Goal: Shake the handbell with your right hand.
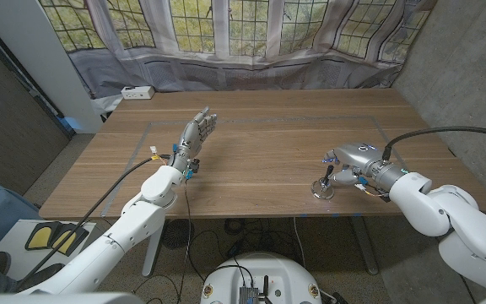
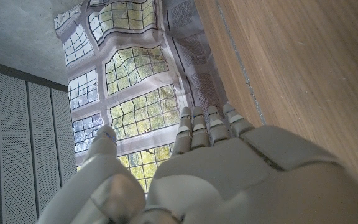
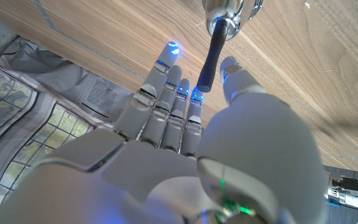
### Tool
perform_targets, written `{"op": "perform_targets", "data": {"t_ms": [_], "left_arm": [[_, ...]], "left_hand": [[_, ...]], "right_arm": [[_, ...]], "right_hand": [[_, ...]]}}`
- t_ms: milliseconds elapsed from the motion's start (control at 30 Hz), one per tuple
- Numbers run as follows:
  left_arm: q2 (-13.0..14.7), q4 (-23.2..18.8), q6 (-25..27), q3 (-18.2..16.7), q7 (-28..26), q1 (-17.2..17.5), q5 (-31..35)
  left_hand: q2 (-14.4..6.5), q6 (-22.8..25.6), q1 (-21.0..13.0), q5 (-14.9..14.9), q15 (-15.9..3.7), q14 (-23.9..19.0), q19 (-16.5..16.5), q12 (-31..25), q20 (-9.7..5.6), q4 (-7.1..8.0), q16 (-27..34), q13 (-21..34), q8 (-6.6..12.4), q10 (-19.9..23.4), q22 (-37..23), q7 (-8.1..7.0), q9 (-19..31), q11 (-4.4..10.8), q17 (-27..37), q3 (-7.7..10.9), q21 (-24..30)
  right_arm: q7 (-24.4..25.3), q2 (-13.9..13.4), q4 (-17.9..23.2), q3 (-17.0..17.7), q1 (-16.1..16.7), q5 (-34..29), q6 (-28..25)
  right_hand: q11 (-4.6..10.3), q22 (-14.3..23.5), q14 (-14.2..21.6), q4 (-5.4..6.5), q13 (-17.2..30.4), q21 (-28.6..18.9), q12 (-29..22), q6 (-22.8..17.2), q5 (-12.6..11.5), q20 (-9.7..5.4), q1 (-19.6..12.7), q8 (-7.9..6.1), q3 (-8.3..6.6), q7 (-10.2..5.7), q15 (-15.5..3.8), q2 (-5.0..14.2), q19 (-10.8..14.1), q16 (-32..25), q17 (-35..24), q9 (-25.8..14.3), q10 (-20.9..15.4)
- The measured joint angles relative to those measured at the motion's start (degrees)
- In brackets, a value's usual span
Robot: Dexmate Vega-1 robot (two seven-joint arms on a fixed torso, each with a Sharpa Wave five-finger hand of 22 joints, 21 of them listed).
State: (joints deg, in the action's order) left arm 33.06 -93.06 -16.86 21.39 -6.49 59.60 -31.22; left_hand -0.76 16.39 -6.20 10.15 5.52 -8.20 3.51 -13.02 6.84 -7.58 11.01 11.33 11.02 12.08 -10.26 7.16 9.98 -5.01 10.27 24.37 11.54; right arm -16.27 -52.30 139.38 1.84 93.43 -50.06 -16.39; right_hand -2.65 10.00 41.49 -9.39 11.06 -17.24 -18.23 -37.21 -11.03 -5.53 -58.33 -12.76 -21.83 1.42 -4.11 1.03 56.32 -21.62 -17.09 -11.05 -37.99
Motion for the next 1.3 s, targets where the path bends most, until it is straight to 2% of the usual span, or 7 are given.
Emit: {"op": "perform_targets", "data": {"t_ms": [100,300,433,533,900,1033,1300], "left_arm": [[-0.1,0.0,0.0,0.0,-0.2,0.0,0.0],[-0.3,0.1,0.2,0.0,-0.4,0.0,0.0],[-0.5,0.1,0.4,0.1,-0.5,0.0,0.0],[-0.6,0.2,0.4,0.2,-0.5,0.0,0.0],[-0.9,0.7,0.5,0.4,-0.6,-0.2,-0.1],[-1.0,0.8,0.5,0.5,-0.6,-0.3,-0.1],[-1.0,0.8,0.6,0.5,-0.6,-0.3,-0.1]], "left_hand": [[0.0,0.0,0.0,0.0,0.00,0.0,0.0,0.0,0.00,0.00,0.0,0.0,0.00,0.3,0.0,0.00,0.0,-0.31,0.0,0.00,0.0],[0.0,0.0,0.0,0.0,0.00,0.0,0.0,0.0,0.00,0.00,0.0,0.0,0.00,0.6,0.0,0.00,0.0,0.00,0.0,0.00,0.0],[0.0,0.0,0.0,0.0,0.00,0.0,0.0,0.0,0.00,0.00,0.0,0.0,0.00,0.6,0.0,0.00,0.0,0.00,0.0,0.00,0.0],[0.0,0.0,0.0,0.0,0.00,0.0,0.0,0.0,0.00,0.00,0.0,0.0,0.01,0.6,0.0,0.00,0.0,0.00,0.0,0.00,0.0],[0.0,0.0,0.0,0.0,0.00,0.0,0.0,0.0,0.00,0.00,0.0,0.0,0.01,0.6,0.0,0.00,0.0,0.00,0.0,0.00,0.0],[-0.3,0.0,-0.3,0.0,0.00,0.0,0.0,0.0,0.00,0.00,0.0,0.0,0.01,0.6,0.0,0.00,0.0,0.00,0.0,0.00,0.0],[-0.3,0.0,-0.3,0.0,0.21,-0.2,0.0,0.0,0.00,0.00,0.0,0.0,0.01,0.6,0.0,0.00,0.0,0.00,0.0,0.00,0.0]], "right_arm": [[0.2,-0.7,-0.2,-0.4,-0.2,0.2,-0.3],[0.9,-2.0,-0.6,-1.1,-0.6,0.9,-0.9],[1.3,-2.6,-0.8,-1.6,-0.9,1.2,-1.1],[1.5,-3.2,-0.9,-2.0,-1.2,1.4,-1.3],[2.6,-5.4,-1.3,-3.4,-2.2,2.8,-2.0],[3.2,-6.1,-1.6,-4.0,-2.7,3.3,-2.1],[3.9,-7.4,-2.0,-4.8,-3.5,4.4,-2.3]], "right_hand": [[-0.01,0.0,0.7,0.00,0.0,0.0,-0.3,-1.2,0.0,0.01,-0.4,-0.35,0.00,-0.60,-0.09,0.35,0.4,-0.2,-0.2,-0.3,-1.0],[0.60,0.0,1.5,0.00,0.0,-0.4,-0.4,-2.2,0.0,-0.60,-1.3,-0.46,0.00,-1.23,-0.30,0.71,1.2,-0.7,-0.6,-0.3,-1.6],[0.28,0.0,1.8,0.00,0.0,-0.5,-0.6,-2.3,0.2,-0.40,-1.3,-0.46,0.00,-1.34,-0.38,0.71,1.4,-0.7,-0.9,-0.3,-2.0],[0.60,0.0,1.8,0.11,0.0,-0.5,-0.6,-2.7,0.2,-0.39,-1.6,-0.46,0.11,-1.73,-0.38,1.01,1.4,-1.0,-1.1,-0.3,-2.3],[0.73,0.3,3.2,0.41,0.0,-0.5,-1.1,-4.5,0.2,-0.51,-1.6,-0.45,0.42,-1.84,-0.80,1.02,1.9,-1.5,-1.4,-0.3,-3.8],[0.71,0.3,3.5,0.48,0.0,-0.5,-1.4,-6.0,0.2,-0.51,-1.6,-0.90,0.48,-2.16,-0.83,1.03,1.9,-1.5,-1.7,-0.3,-5.0],[1.21,0.6,5.8,0.24,0.0,-1.4,-1.5,-7.5,0.2,-1.33,-3.1,-0.90,0.71,-2.46,-1.47,2.00,3.4,-2.7,-2.6,-0.3,-6.3]]}}
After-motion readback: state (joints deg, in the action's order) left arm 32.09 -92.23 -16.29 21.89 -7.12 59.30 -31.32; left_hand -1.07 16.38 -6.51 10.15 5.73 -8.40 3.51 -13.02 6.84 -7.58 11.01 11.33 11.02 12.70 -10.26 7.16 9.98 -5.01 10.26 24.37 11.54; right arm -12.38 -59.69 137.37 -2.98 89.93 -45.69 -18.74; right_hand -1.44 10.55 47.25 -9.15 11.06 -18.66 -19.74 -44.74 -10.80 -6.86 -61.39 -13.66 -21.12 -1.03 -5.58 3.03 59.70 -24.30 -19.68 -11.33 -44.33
